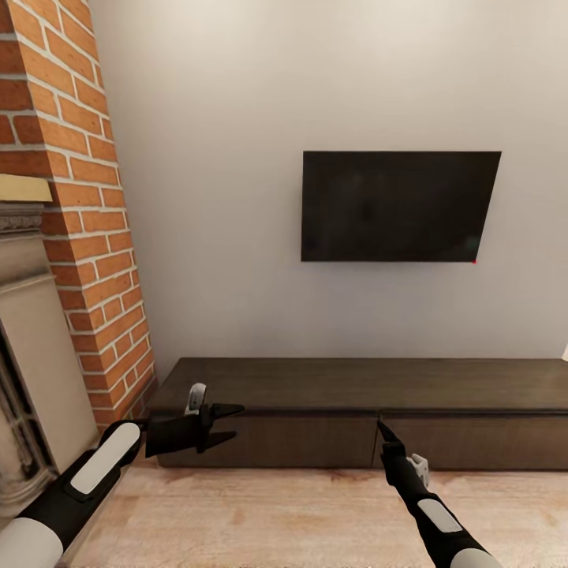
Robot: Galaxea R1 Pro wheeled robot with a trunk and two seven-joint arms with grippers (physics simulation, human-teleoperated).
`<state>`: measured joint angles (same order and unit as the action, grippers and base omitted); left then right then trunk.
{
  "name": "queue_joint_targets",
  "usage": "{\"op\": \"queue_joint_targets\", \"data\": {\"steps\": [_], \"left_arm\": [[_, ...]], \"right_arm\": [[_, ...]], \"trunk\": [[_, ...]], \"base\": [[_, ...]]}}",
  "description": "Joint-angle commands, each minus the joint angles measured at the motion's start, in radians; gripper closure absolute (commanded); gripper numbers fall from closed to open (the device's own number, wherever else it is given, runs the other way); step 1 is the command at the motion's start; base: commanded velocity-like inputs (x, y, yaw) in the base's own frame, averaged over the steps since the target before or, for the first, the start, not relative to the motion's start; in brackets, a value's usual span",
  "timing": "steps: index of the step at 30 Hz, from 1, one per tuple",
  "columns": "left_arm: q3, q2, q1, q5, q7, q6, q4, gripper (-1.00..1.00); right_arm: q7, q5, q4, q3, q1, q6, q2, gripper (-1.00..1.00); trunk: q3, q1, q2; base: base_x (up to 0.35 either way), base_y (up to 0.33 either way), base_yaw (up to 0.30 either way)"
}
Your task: Place each of the two pumpkins and all three candles from the living room inside a cabinet in the living room (use any cabinet), then make sure every cabinet is closed, and position the cauldron so it is next to a table in the living room.
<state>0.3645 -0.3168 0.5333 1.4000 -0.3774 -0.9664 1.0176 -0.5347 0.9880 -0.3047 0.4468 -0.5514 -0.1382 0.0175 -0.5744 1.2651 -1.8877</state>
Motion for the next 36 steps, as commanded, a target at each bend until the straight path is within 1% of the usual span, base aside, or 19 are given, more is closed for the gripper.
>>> {"op": "queue_joint_targets", "data": {"steps": [1, 10, 12, 14, 15, 18, 22, 23, 26, 27, 28, 30, 32, 33, 34, 35, 36], "left_arm": [[0.002, -0.001, 0.001, -0.004, -0.008, 0.0, -0.001, -1.0], [0.004, -0.001, 0.001, -0.004, -0.009, -0.001, 0.003, -1.0], [0.007, -0.001, 0.0, -0.003, -0.01, -0.004, 0.028, -1.0], [0.008, -0.001, -0.014, -0.003, -0.01, -0.016, 0.073, -1.0], [0.009, -0.001, -0.03, -0.002, -0.011, -0.021, 0.115, -1.0], [0.005, -0.004, -0.09, 0.011, -0.009, -0.027, 0.28, -1.0], [0.002, -0.007, -0.139, 0.029, -0.008, -0.029, 0.404, -1.0], [0.001, -0.008, -0.148, 0.032, -0.008, -0.029, 0.426, -1.0], [0.0, -0.008, -0.16, 0.036, -0.008, -0.03, 0.452, -1.0], [-0.001, -0.012, -0.162, 0.037, -0.008, -0.03, 0.456, -1.0], [-0.001, -0.021, -0.163, 0.039, -0.008, -0.03, 0.459, -1.0], [-0.002, -0.037, -0.164, 0.048, -0.008, -0.029, 0.462, -1.0], [-0.002, -0.054, -0.165, 0.084, -0.007, -0.029, 0.463, -1.0], [-0.002, -0.057, -0.165, 0.095, -0.007, -0.029, 0.463, -1.0], [-0.002, -0.065, -0.166, 0.121, -0.007, -0.029, 0.463, -1.0], [-0.002, -0.07, -0.166, 0.132, -0.006, -0.029, 0.463, -1.0], [-0.002, -0.071, -0.166, 0.136, -0.006, -0.029, 0.463, -1.0]], "right_arm": [[-0.012, 0.01, 0.001, 0.005, -0.001, -0.012, 0.0, -1.0], [-0.051, 0.012, 0.001, 0.007, -0.001, -0.015, 0.0, -1.0], [-0.053, 0.012, 0.001, 0.007, -0.001, -0.015, 0.001, -1.0], [-0.054, 0.012, 0.001, 0.007, -0.001, -0.015, 0.0, -1.0], [-0.055, 0.012, 0.001, 0.007, -0.001, -0.015, 0.0, -1.0], [-0.056, 0.012, 0.001, 0.007, -0.001, -0.015, 0.0, -1.0], [-0.056, 0.012, 0.001, 0.007, -0.001, -0.015, -0.001, -1.0], [-0.056, 0.012, 0.001, 0.007, -0.001, -0.015, -0.001, -1.0], [-0.056, 0.012, 0.001, 0.007, -0.001, -0.015, -0.001, -1.0], [-0.056, 0.012, 0.001, 0.007, -0.001, -0.015, -0.001, -1.0], [-0.056, 0.012, 0.001, 0.007, -0.001, -0.015, -0.001, -1.0], [-0.058, 0.012, 0.001, 0.007, -0.001, -0.015, -0.001, -1.0], [-0.068, 0.012, 0.001, 0.007, -0.001, -0.015, -0.001, -1.0], [-0.075, 0.012, 0.001, 0.007, -0.001, -0.015, -0.001, -1.0], [-0.081, 0.012, 0.001, 0.007, -0.001, -0.015, -0.001, -1.0], [-0.085, 0.012, 0.001, 0.007, -0.001, -0.015, -0.001, -1.0], [-0.086, 0.012, 0.001, 0.007, -0.001, -0.015, -0.001, -1.0]], "trunk": [[-0.004, 0.004, -0.008], [-0.033, 0.038, -0.071], [-0.039, 0.046, -0.085], [-0.045, 0.054, -0.099], [-0.048, 0.058, -0.106], [-0.058, 0.069, -0.127], [-0.07, 0.084, -0.155], [-0.073, 0.088, -0.162], [-0.083, 0.1, -0.183], [-0.086, 0.104, -0.19], [-0.089, 0.107, -0.197], [-0.095, 0.115, -0.211], [-0.101, 0.123, -0.225], [-0.105, 0.127, -0.232], [-0.108, 0.13, -0.239], [-0.111, 0.134, -0.246], [-0.114, 0.138, -0.253]], "base": [[0.0, 0.0, 0.0], [0.0, 0.0, 0.0], [0.0, 0.0, 0.0], [0.0, 0.0, 0.0], [0.0, 0.0, 0.0], [0.0, 0.0, 0.0], [0.0, 0.0, 0.0], [0.0, 0.0, 0.0], [0.0, 0.0, 0.0], [0.0, 0.0, 0.0], [0.0, 0.0, 0.0], [0.0, 0.0, 0.0], [0.0, 0.0, 0.0], [0.0, 0.0, 0.0], [0.0, 0.0, 0.0], [0.0, 0.0, 0.0], [0.0, 0.0, 0.0]]}}
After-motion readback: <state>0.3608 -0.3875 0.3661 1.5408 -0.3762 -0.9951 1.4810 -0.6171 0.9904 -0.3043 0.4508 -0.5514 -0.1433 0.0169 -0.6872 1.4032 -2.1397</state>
